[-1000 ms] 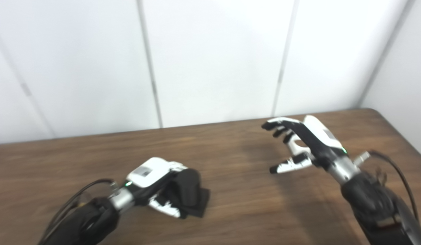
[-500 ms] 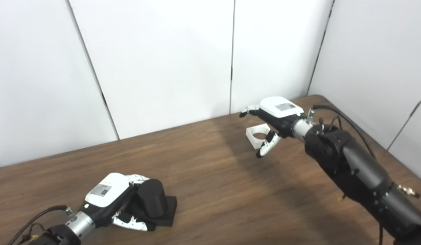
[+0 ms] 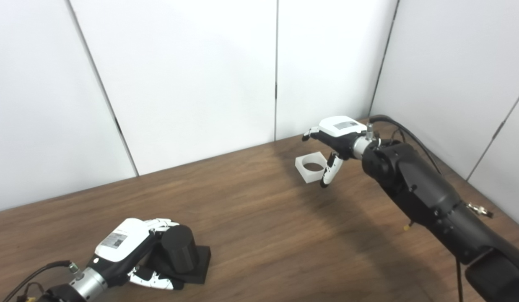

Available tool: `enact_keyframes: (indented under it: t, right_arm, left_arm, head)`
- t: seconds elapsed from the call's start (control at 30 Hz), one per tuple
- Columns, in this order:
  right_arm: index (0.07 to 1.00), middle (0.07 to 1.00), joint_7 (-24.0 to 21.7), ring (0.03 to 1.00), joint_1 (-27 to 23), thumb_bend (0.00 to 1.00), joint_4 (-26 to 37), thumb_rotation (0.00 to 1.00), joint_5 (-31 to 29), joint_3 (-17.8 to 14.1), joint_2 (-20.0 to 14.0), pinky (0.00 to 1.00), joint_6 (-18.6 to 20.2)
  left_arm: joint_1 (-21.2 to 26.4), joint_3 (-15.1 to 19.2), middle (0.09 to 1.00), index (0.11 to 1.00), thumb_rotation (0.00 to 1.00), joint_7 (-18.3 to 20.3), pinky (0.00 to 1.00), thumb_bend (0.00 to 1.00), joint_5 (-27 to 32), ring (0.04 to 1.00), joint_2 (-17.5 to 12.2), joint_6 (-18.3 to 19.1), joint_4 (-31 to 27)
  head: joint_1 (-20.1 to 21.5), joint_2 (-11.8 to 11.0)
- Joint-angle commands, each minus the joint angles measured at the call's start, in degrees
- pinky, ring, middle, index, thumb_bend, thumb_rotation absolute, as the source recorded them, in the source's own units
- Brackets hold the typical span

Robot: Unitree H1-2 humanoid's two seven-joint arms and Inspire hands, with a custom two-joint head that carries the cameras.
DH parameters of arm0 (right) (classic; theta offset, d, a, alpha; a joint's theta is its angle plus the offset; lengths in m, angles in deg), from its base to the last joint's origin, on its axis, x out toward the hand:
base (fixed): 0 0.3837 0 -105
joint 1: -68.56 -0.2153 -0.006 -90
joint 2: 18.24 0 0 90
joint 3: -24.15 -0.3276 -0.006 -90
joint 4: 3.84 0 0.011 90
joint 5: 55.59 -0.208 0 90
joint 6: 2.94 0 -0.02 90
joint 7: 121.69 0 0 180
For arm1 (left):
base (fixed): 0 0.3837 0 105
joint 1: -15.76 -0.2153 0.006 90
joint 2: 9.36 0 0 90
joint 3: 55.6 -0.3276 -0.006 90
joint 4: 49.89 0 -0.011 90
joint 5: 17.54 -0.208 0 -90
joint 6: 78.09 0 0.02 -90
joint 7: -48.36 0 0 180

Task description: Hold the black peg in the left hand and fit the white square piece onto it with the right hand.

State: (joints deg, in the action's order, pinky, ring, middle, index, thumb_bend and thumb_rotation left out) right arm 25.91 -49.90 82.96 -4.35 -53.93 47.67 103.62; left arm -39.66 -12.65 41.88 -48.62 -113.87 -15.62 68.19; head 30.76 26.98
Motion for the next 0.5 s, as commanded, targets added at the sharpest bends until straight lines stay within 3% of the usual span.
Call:
enact_keyframes:
  t: [0.0,0.13,0.47]
  right_arm:
    - [0.872,0.926,1.2,0.899,-4.0,0.91,-0.6,0.2,1.5,0.0,-1.9,0.77,0.4]
    - [0.864,0.91,2.7,0.878,-5.2,0.91,-3.0,0.2,3.4,1.1,-1.2,0.75,1.0]
    - [0.863,0.906,3.1,0.865,-6.9,0.91,-6.6,0.21,3.0,2.6,-0.2,0.72,1.3]
  left_arm:
    - [-3.6,-4.5,0.798,0.492,0.06,4.0,0.74,0.52,-3.9,0.834,-2.5,0.6,4.0]
    - [-3.4,-6.0,0.793,0.491,0.06,1.9,0.73,0.52,-3.7,0.826,-2.8,0.6,4.6]
    - [-3.5,-6.2,0.787,0.491,0.06,2.3,0.73,0.52,-2.9,0.82,-3.3,0.6,3.4]
  head:
    - [0.1,0.0]
    - [-0.1,0.3]
    - [-0.5,0.8]
